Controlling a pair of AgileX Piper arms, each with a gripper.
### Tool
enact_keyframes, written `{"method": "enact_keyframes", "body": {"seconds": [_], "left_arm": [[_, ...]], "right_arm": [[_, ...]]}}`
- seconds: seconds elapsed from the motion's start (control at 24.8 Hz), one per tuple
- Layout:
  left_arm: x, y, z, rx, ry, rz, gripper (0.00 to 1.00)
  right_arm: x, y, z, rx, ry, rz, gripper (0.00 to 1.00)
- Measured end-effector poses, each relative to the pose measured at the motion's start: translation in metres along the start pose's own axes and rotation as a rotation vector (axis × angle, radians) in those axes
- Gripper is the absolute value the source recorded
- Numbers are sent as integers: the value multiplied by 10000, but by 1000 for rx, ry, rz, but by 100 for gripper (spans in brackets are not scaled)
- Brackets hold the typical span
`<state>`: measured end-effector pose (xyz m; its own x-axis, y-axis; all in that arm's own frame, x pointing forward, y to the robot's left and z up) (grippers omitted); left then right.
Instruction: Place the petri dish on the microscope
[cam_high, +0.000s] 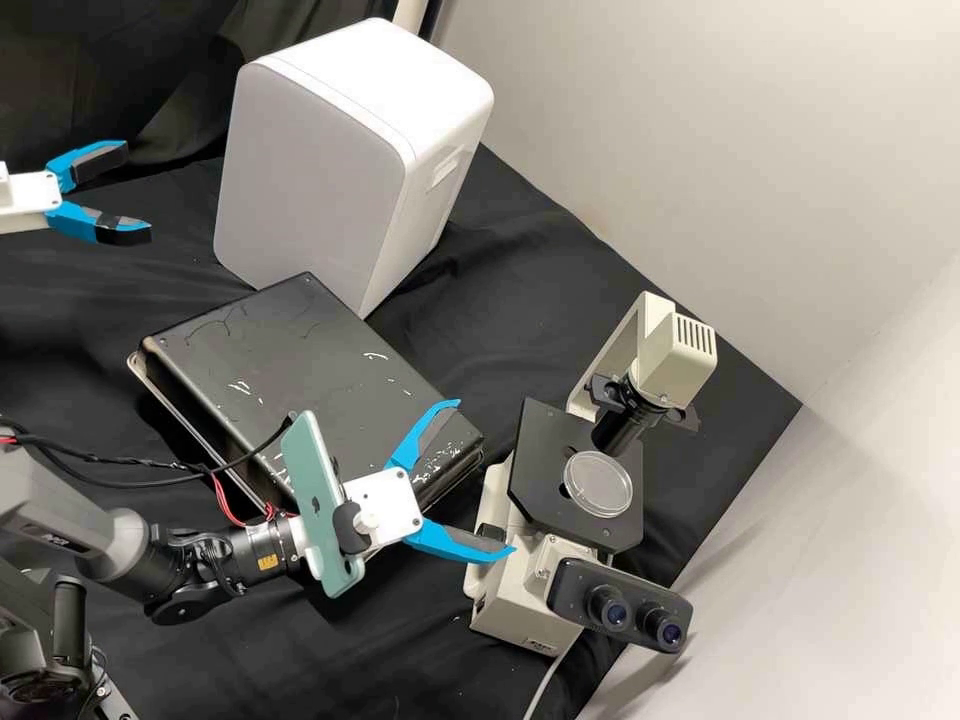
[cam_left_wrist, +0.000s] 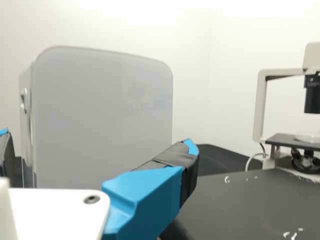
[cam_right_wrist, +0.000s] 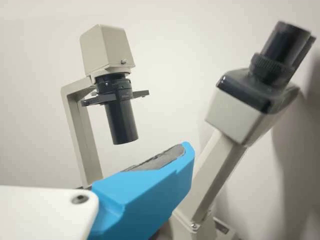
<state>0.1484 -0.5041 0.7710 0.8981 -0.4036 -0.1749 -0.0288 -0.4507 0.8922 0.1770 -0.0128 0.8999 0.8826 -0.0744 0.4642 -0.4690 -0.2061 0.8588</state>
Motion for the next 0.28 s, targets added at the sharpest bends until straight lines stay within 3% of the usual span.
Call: {"method": "enact_keyframes", "body": {"seconds": [0.12,0.28], "left_arm": [[-4,11,3,-1,-2,6,100],[-4,11,3,-1,-2,6,100]], "right_arm": [[-4,-5,-23,33,10,-3,100],[-14,2,-63,41,28,-1,100]]}}
